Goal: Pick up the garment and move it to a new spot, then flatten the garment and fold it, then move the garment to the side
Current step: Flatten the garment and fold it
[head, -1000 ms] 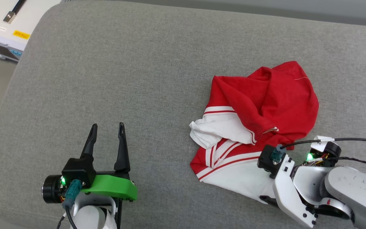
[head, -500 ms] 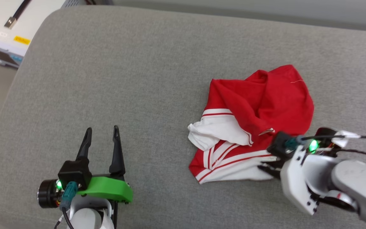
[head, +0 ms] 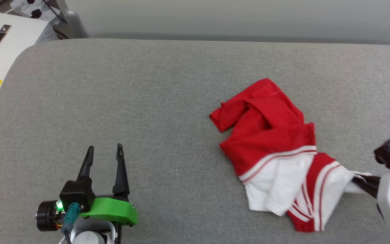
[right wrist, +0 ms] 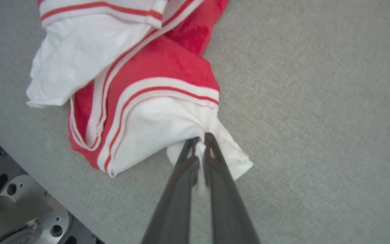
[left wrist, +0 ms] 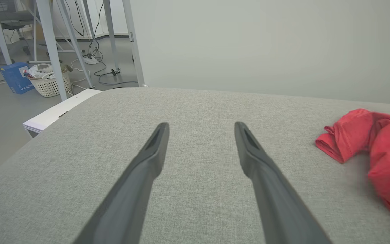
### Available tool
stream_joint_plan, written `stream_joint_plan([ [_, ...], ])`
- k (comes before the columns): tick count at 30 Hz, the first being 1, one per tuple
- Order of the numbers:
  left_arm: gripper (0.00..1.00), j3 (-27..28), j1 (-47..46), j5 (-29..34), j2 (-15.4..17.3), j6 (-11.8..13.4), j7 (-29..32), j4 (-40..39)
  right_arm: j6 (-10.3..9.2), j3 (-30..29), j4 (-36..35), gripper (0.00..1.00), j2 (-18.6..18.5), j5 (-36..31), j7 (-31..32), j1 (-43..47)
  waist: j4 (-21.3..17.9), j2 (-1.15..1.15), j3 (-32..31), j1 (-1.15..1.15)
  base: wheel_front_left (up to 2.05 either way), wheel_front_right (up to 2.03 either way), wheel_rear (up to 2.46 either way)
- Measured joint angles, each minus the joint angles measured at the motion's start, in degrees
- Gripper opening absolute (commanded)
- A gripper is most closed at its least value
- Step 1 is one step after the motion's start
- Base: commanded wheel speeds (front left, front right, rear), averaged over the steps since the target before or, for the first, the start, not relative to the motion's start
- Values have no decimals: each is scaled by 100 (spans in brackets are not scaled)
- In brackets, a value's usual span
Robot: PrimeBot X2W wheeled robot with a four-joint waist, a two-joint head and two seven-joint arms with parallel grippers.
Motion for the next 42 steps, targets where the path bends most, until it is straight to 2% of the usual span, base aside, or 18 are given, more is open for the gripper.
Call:
stream_joint_plan([
  [4,100,-53,-10,7,0,-44,0,2,0,-296,713,0,83,96,0,483,-51,0,38,0,0,0,0],
  [10,100,-107,-29,12,0,-93,0,29,0,-480,1823,0,678,219,-71,756,55,0,135,0,0,0,0],
  [12,100,-102,-29,46,0,-100,0,58,3,-557,2082,0,803,223,-314,759,87,0,130,0,0,0,0],
  [13,100,-93,-28,52,0,-101,0,70,4,-600,2169,43,881,223,-454,767,93,0,115,0,0,0,0],
  [14,100,-80,-26,54,0,-101,0,77,4,-669,2225,100,945,225,-608,772,92,0,100,0,0,0,0],
  [20,100,19,20,111,0,-140,0,12,1,-1185,2217,100,1245,52,-1756,809,30,0,-94,0,0,0,0],
  [27,100,23,65,202,3,-242,0,-164,1,-2163,1897,100,1355,-476,-2548,1147,-100,0,-277,0,0,0,0],
  [32,100,-60,-304,270,147,-538,0,-303,-2,-3084,1445,100,1936,-1187,-2921,1376,-198,0,-292,0,0,0,0],
  [35,100,-296,-803,268,356,-728,-1,-288,-2,-3407,1133,100,2324,-1613,-2887,1528,-244,0,-235,0,0,0,0],
  [38,100,-743,-1372,180,634,-816,14,-143,-2,-3689,857,100,2621,-1934,-2762,1652,-293,0,-168,0,0,0,0],
  [42,100,-1811,-2304,-482,1121,-848,557,-112,-2,-3938,505,100,2881,-2258,-2619,1737,-367,0,-62,0,0,0,0],
])
